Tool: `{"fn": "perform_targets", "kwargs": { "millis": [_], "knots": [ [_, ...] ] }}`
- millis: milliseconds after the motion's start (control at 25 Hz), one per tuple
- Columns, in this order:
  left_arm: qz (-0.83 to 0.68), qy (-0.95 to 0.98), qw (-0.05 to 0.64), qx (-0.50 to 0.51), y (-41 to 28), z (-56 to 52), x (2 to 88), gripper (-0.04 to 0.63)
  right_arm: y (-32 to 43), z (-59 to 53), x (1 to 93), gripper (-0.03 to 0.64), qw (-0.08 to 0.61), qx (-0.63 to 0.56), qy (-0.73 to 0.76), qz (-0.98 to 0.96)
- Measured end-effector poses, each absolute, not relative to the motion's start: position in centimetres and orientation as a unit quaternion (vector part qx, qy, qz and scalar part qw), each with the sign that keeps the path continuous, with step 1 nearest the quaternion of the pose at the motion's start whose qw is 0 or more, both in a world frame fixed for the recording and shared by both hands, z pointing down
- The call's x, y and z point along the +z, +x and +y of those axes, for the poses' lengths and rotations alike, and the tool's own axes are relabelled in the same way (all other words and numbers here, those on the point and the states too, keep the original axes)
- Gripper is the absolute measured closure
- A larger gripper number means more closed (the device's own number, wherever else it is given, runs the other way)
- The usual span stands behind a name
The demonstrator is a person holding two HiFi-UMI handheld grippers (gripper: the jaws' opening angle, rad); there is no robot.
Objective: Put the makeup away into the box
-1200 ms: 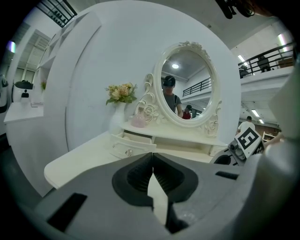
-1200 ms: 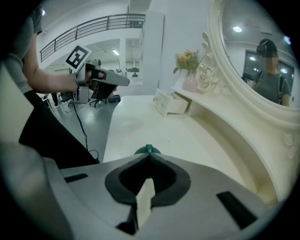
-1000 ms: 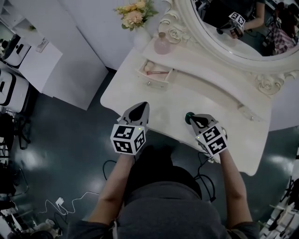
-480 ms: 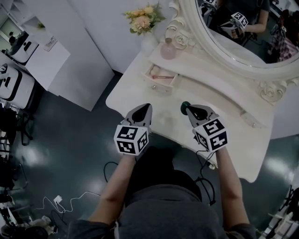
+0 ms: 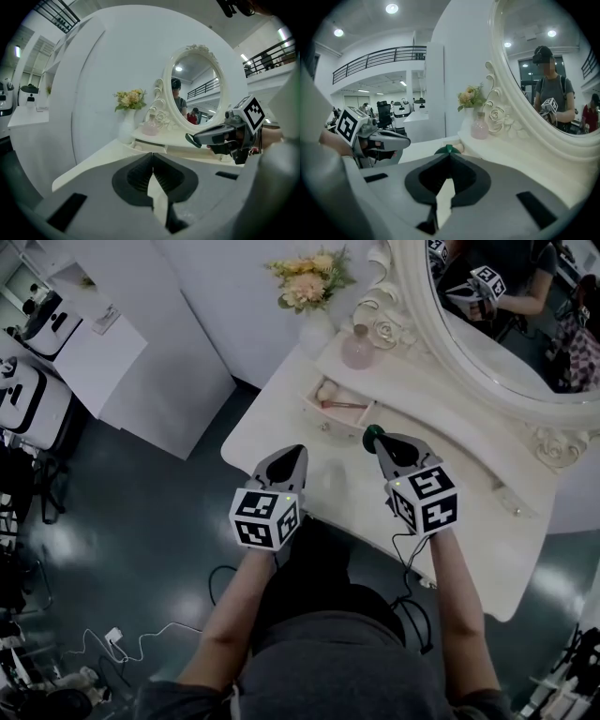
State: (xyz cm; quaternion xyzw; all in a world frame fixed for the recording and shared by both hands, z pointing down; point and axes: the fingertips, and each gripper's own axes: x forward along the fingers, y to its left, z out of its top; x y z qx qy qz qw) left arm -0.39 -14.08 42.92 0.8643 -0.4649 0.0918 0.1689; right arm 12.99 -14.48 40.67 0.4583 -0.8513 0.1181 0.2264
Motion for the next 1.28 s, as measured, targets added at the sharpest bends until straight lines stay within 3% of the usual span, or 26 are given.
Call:
{"fn": "perform_targets", "kwargs": {
  "millis": [480, 1280],
  "knots": [
    [-0.444, 0.874, 0.170, 0.095, -1.9, -21.2, 43.2, 0.589, 10.4, -21.2, 40.7, 0.611, 0.234, 0.117, 0.475, -0.841],
    [-0.419, 0.882, 0.188, 0.101, -2.5, -28.5, 45.0, 0.589, 8.7, -25.8, 46.3, 0.611, 0.305, 0.156, 0.457, -0.821]
  ]
}}
